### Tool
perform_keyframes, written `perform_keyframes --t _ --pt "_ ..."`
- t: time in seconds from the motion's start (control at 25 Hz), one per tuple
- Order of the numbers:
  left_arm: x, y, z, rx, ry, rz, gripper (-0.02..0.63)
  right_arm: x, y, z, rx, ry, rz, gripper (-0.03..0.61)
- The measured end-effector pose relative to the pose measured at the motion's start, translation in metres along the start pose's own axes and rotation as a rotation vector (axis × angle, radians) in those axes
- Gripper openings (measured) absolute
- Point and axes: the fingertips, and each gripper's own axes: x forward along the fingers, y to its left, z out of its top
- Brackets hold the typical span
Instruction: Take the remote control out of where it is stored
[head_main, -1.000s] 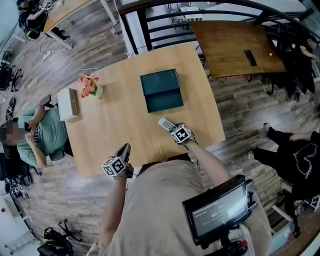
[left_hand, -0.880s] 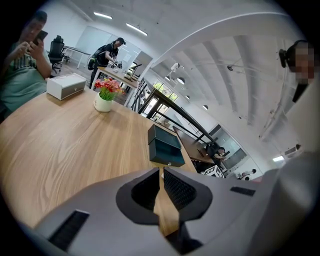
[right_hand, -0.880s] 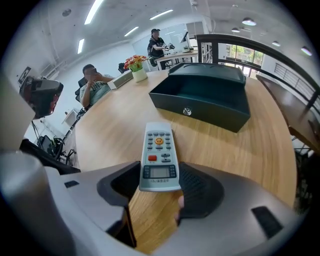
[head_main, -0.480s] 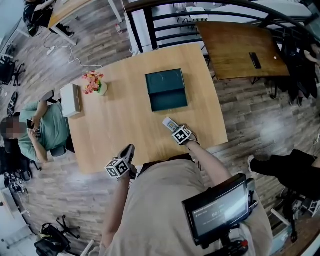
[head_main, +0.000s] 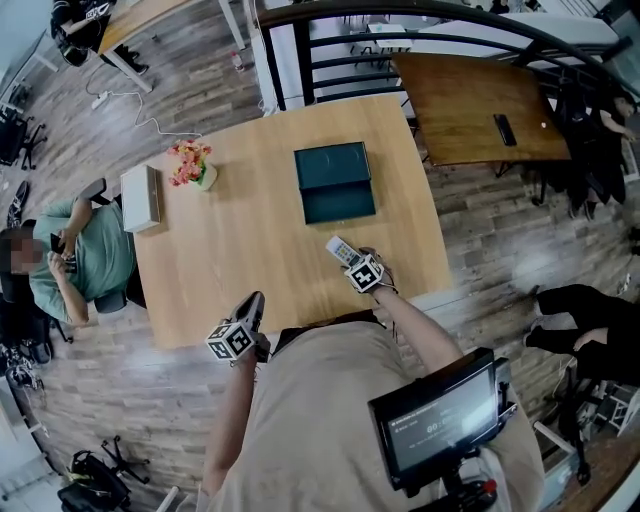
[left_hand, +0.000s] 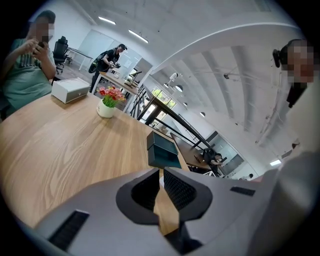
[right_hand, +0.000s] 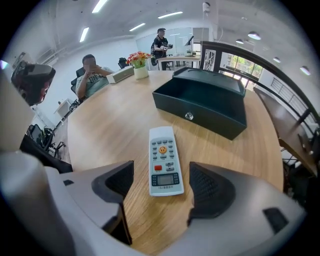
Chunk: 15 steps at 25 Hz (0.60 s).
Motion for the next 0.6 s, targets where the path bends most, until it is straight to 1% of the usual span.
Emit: perform_keyframes --t 0.12,0.28,0.44,0.56,0.6 --pt "-0.008 0.002 0.004 0.001 -0.023 -0.015 0.008 -0.018 0.003 0.016 0.035 -0.079 -0.018 0.333" --pt "-0.018 0.002 0.019 -0.008 -0.074 -0.046 0.008 -0.056 0.000 0.055 0.116 -0.254 -0.064 0.331" --pt "-0.031 0.005 0.043 -0.011 -0.130 -0.077 0.008 -0.105 -0.003 0.092 0.257 -0.404 -0.109 0.331" --pt "-0.041 0.009 0.059 0.021 -0.140 -0.073 0.008 -0.146 0.007 0.120 0.405 -0.535 -0.088 0.328" --pt "-0.044 0.010 0.064 0.037 -0.142 -0.071 0.008 -0.160 0.013 0.131 0.443 -0.579 -0.078 0.310"
